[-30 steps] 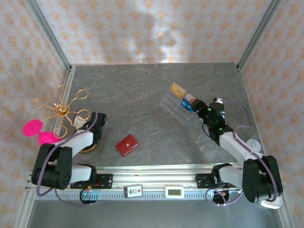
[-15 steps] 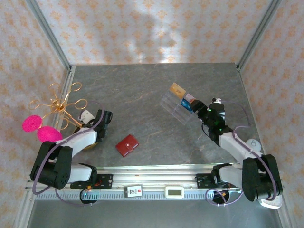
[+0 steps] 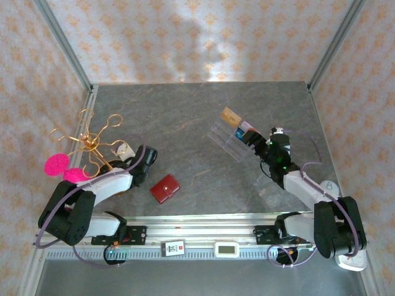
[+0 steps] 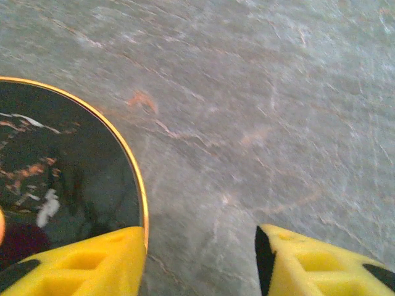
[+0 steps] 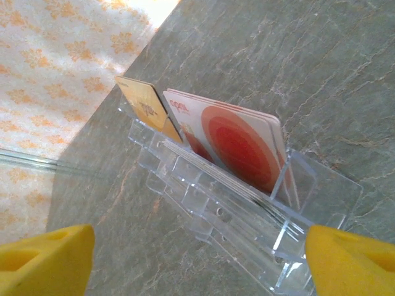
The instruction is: Take the credit cards out of the card holder
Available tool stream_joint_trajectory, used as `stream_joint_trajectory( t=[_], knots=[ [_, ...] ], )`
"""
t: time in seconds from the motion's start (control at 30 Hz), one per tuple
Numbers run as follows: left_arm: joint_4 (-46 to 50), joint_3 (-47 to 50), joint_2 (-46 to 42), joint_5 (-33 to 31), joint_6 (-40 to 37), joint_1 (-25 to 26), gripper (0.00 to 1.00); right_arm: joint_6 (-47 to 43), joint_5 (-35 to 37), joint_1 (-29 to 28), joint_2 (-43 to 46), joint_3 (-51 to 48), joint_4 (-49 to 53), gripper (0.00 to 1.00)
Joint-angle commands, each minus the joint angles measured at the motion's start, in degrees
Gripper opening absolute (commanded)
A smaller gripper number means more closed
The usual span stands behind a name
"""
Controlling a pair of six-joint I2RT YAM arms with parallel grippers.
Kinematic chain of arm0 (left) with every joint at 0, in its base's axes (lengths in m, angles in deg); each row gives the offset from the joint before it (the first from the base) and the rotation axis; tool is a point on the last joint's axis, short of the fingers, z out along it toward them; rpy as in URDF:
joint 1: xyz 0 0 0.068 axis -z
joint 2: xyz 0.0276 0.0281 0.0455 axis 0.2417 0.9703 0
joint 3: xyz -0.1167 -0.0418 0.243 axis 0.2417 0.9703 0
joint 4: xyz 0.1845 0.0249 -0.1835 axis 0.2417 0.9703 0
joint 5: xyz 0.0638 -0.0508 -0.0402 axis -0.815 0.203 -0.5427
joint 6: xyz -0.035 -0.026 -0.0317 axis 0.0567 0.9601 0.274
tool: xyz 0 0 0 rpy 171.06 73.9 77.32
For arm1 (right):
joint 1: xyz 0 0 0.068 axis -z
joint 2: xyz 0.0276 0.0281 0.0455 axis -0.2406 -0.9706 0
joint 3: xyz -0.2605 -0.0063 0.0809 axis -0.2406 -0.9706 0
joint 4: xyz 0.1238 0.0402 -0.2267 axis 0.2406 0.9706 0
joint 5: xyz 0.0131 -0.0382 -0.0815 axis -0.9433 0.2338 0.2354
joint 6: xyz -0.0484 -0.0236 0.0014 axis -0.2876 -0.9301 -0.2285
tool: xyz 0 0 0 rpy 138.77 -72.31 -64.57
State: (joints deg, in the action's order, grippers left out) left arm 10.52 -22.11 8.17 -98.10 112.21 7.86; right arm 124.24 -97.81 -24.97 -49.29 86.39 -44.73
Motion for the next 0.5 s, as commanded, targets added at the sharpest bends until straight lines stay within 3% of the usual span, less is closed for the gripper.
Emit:
stream_joint_trajectory(
  t=[0.0, 0.3, 0.47],
  knots=[
    [-1.0, 0.1, 0.0, 0.4, 0.3, 2.6, 0.57, -0.9, -1.6, -1.0, -1.2, 0.7, -1.9, 0.88],
    [-3.4, 0.8, -3.1, 4.8, -0.1, 10.2, 0.64, -1.9, -2.9, -2.6, -1.8, 0.8, -2.3, 0.88],
    [-4.2, 0.5, -7.1, 6.1, 0.1, 16.0, 0.66, -5.0, -3.5, -7.2, -3.6, 2.3, -1.0, 0.87]
  ],
)
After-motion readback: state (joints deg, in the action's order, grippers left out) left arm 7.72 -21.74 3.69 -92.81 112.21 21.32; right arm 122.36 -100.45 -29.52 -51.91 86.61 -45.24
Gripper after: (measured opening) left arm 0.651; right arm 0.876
